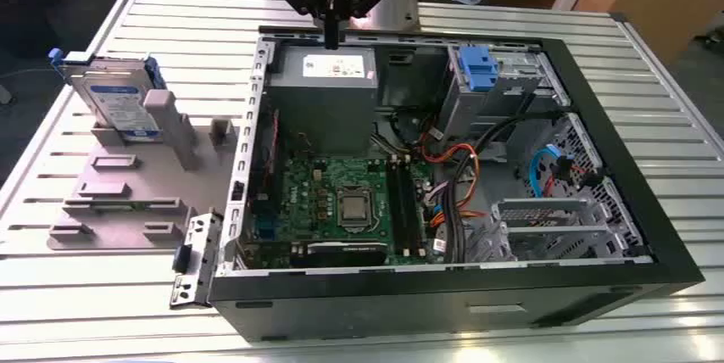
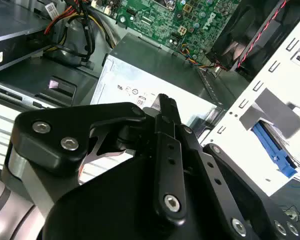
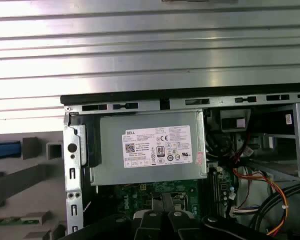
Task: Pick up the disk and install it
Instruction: 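Reach for the disk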
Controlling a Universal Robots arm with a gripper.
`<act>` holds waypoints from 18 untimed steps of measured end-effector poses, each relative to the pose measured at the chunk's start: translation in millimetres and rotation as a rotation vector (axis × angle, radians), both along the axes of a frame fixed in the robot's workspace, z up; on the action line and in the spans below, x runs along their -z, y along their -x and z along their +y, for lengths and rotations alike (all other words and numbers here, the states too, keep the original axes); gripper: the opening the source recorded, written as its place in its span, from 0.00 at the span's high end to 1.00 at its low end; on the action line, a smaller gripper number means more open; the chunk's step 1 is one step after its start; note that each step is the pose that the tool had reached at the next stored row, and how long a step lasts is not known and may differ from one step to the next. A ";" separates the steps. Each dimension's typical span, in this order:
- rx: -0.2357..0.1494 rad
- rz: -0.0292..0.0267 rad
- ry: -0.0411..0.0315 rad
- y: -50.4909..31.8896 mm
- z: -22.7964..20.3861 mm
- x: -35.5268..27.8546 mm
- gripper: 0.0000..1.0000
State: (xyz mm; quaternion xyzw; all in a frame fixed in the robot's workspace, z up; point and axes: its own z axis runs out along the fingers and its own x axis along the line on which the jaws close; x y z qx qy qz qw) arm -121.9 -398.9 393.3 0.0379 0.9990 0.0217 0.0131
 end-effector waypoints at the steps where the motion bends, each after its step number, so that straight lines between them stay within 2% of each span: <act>1: 0.000 -0.0001 -0.0001 0.0 0.0 0.0 0.89; 12: 0.000 0.0000 0.0000 0.9 0.1 0.0 0.89; 18: 0.000 0.0000 -0.0002 7.3 -0.1 0.0 0.89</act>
